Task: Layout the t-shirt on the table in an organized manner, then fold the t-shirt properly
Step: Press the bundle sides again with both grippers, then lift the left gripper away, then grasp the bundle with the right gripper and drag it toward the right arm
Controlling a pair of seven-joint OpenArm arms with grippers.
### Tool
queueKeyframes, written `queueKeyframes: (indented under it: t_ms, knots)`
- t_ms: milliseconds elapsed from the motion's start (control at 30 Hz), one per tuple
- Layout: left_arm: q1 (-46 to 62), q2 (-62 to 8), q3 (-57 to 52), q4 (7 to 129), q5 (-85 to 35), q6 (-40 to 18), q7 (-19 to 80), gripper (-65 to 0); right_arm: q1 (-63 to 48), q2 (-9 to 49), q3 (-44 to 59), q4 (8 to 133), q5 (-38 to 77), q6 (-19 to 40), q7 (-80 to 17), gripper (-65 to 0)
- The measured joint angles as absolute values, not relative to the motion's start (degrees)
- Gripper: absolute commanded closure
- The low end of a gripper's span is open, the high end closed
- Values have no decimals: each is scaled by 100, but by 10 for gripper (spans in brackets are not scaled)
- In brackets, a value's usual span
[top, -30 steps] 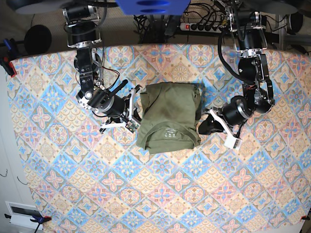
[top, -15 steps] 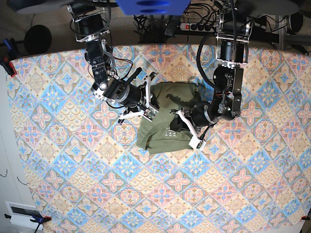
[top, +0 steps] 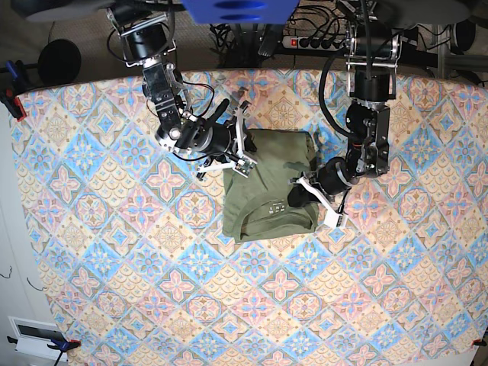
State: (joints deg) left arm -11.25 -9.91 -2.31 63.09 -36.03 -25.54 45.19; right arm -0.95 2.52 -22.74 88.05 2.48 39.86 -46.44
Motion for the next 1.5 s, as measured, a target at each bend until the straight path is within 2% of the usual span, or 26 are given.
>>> queueKeyframes:
  t_ms: [233,433,633,867,1033,1200,1500]
  knots:
    - [-1125,-1083,-486,6283,-3507,-2506,4519,0,-110,209,-1820,8643,386,4049,-4539,0]
    - [-1109,-1133,-637,6302,-3800,-2480,4589,0,-161,333,-1614,9323,102,3972,-4917,0]
    - [-635,-1181,-1522,7400,-4877,-2434,4560,0,-548,200,-1817,9953,167,4036,-4919,0]
    - [-14,-1258,-2554,8696,-5815,-2460,5363,0,-443,-338,-2746,10151,172,4010,-4829,0]
    - [578,-1317,-3330,9133,-5966,-2438,5970,0,-248,-827,-2904,9389,148,4007,-4890,0]
    - [1197,-1472,-3562,9590,-5992,-2436,5992,0,622,-825,-3006,8305,71,3898,-4696,0]
    - [1780,-1621,-3577,9848,-5986,-2464,5994,0,1262,-860,-3063,6233,305,4007,-3492,0]
